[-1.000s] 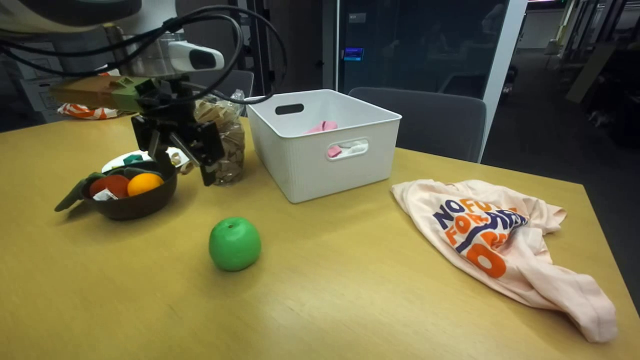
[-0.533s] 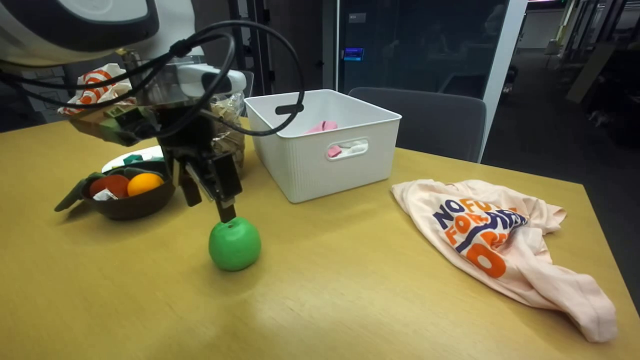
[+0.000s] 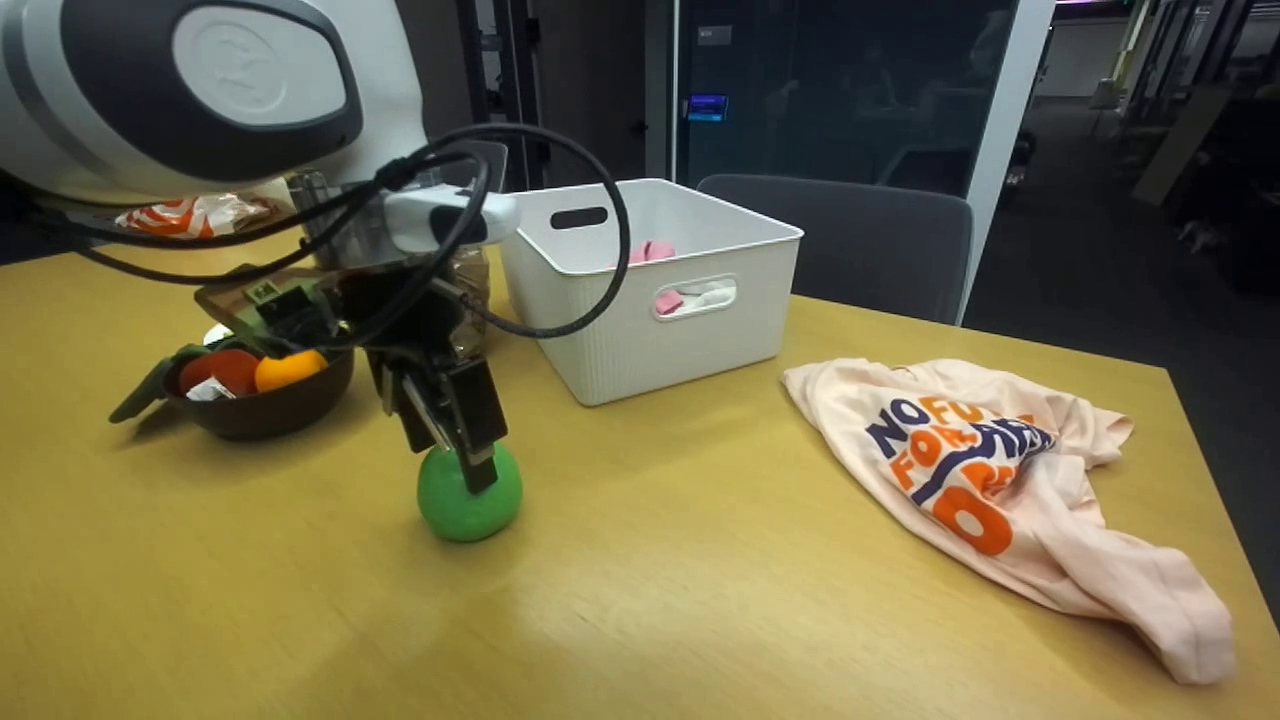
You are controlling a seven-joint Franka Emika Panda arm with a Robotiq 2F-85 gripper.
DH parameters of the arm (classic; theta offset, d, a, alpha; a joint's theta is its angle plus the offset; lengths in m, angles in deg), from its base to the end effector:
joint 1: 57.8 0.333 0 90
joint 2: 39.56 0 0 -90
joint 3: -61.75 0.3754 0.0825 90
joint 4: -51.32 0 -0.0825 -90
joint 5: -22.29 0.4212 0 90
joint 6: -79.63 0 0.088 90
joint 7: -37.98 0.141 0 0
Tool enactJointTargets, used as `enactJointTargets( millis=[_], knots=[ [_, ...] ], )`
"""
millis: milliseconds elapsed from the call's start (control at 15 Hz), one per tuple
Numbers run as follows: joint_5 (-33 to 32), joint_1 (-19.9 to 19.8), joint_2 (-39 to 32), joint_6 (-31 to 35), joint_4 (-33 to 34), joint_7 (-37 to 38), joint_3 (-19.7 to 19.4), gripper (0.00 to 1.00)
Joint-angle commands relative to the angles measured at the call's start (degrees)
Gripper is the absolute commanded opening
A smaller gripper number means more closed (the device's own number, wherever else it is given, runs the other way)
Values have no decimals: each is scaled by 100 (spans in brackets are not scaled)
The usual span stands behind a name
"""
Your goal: Put the blocks on the plate, then put the toy fruits and vegetable in the bowl
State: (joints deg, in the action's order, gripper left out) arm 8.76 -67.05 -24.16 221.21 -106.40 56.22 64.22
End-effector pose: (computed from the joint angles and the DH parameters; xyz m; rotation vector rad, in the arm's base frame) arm 0.3858 -0.0513 0.2921 2.9606 -0.3749 0.0022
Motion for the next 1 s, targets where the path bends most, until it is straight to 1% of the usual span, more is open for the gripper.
enactJointTargets(
  millis=[0, 133, 200, 333, 467, 600, 733, 933],
  knots=[
    [-121, -13, -295, 353, 1, 251, -18, 74],
    [-150, -13, -305, 404, 19, 354, -20, 59],
    [-189, -21, -248, 375, 33, 386, -8, 57],
    [-273, -17, -125, 230, 49, 481, 31, 57],
    [-174, 115, 210, 56, 56, 398, 78, 57],
    [2, 349, 677, 42, 61, 159, 167, 57],
    [250, 715, 1138, -52, 158, -96, 314, 57],
    [733, 1358, 1424, -124, 428, -434, 549, 57]
  ],
)
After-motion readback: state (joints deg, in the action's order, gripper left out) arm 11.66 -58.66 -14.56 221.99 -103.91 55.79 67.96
